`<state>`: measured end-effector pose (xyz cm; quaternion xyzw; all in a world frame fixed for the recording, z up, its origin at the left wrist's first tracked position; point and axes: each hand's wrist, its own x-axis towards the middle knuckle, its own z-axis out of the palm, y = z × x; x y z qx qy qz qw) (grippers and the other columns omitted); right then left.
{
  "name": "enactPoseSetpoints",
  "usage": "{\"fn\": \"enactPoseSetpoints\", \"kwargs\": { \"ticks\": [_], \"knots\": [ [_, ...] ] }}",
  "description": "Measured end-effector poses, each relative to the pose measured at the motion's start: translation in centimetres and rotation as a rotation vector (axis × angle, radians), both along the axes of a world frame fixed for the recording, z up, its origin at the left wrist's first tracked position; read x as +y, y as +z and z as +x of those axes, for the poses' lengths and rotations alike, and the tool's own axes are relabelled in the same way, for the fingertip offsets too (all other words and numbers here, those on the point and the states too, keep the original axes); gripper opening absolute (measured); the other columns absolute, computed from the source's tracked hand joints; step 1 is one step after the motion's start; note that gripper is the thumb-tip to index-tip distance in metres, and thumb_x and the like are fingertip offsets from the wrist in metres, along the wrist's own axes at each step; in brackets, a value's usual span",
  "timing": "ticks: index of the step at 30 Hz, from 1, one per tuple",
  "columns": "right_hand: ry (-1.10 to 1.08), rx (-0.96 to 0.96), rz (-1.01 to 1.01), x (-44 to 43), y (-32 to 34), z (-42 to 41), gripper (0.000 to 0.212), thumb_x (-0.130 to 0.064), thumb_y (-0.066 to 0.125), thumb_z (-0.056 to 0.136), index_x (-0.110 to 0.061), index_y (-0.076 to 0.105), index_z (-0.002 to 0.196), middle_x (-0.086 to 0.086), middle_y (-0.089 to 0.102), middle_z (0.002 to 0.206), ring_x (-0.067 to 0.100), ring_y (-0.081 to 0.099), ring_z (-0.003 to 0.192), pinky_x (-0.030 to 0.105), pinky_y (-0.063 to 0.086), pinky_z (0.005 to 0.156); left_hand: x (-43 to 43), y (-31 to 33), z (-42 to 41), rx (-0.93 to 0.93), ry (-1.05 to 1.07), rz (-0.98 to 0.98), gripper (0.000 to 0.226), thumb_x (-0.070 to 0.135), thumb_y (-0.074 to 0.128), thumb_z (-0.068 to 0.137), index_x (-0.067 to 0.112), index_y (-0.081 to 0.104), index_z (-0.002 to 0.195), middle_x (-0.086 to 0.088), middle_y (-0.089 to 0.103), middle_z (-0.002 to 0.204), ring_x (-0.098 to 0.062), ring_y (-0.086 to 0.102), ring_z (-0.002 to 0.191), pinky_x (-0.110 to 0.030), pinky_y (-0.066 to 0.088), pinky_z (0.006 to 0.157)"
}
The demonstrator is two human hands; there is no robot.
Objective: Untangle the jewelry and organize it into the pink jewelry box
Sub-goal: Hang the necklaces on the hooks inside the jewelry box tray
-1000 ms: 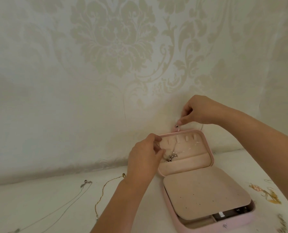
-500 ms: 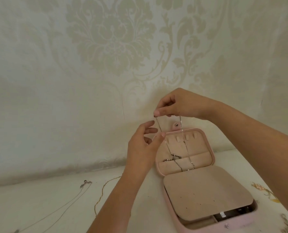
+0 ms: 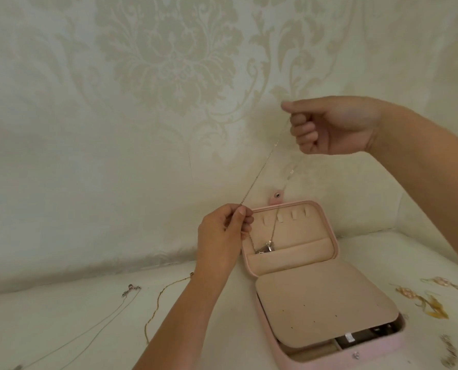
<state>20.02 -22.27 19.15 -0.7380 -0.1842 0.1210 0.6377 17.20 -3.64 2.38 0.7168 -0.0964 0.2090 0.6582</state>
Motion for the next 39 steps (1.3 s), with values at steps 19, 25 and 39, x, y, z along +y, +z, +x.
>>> {"fn": "enactPoseSetpoints", "kwargs": {
  "ticks": [19, 25, 39],
  "knots": [
    [-0.006, -0.404, -0.432, 3.1, -3.2, 1.3, 0.013, -0.022, 0.064, 0.088, -0.017, 0.075, 0.094, -0.005, 0.065, 0.081, 0.007, 0.045, 0.061, 0.013, 0.044, 0.063, -0.2, -0.6, -0.4, -0.038, 0.202, 0.259, 0.042, 0.021, 0.072, 0.080, 0.031, 0.051, 0.115, 0.016, 0.052, 0.105, -0.002, 0.052, 0.080, -0.011, 0.041, 0.070],
    [0.108, -0.443, -0.539, 3.8, -3.2, 0.9, 0.015, -0.020, 0.065, 0.087, -0.014, 0.074, 0.097, 0.005, 0.070, 0.095, 0.008, 0.045, 0.064, 0.010, 0.045, 0.063, -0.5, -0.8, -0.5, -0.021, 0.165, 0.276, 0.052, 0.028, 0.077, 0.075, 0.030, 0.048, 0.119, 0.010, 0.048, 0.114, 0.002, 0.051, 0.093, -0.019, 0.047, 0.077],
    [-0.103, -0.716, -0.498, 4.8, -9.0, 0.0, 0.010, -0.006, 0.073, 0.078, -0.013, 0.075, 0.085, -0.014, 0.062, 0.068, -0.009, 0.053, 0.053, 0.004, 0.038, 0.054, -0.1, -1.7, 0.4, 0.062, 0.166, 0.195, 0.033, 0.012, 0.071, 0.081, 0.016, 0.057, 0.111, 0.012, 0.062, 0.093, 0.001, 0.060, 0.078, -0.007, 0.047, 0.064]
  ]
}}
